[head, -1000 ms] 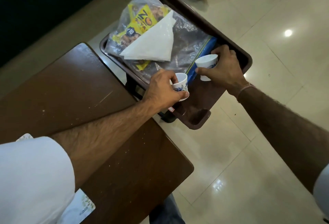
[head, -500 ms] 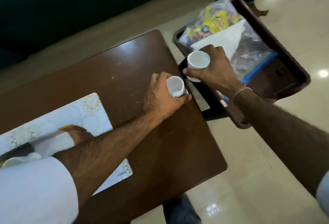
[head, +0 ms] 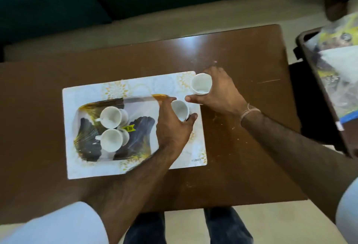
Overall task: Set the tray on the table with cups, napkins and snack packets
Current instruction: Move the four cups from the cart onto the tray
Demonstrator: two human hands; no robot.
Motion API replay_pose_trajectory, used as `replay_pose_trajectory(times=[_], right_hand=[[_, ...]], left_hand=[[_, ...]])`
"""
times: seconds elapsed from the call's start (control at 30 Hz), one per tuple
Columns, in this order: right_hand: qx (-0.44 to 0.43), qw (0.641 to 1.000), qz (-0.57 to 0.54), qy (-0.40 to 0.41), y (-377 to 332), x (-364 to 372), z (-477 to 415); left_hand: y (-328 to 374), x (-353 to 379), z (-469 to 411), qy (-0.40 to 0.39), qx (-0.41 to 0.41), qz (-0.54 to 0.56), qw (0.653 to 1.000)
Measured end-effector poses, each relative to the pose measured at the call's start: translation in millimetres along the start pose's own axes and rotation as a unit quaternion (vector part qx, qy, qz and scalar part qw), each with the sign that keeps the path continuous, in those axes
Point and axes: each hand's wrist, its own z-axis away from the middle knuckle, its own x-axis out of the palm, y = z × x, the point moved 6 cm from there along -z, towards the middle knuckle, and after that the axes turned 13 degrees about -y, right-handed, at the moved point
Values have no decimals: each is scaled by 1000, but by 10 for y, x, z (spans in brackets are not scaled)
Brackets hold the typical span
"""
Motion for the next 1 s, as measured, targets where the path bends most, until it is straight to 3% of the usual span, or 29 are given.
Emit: replay_pose_trajectory(times=[0.2, 0.5, 0.77, 1.0], right_hand=[[-43, 998, 15, -54, -563, 748, -167], [-78, 994, 38, -65, -974, 1414, -274], [-74, 993, 78, -51, -1072, 1486, -262], [-74, 990, 84, -91, -995, 1413, -226]], left_hand=[[-615, -402, 231, 85, -61, 46, 993], [-971, -539, 495, 139, -114, 134, 975], [-959, -448, 662, 131, -172, 236, 947], [-952, -390, 777, 82, -177, 343, 919]])
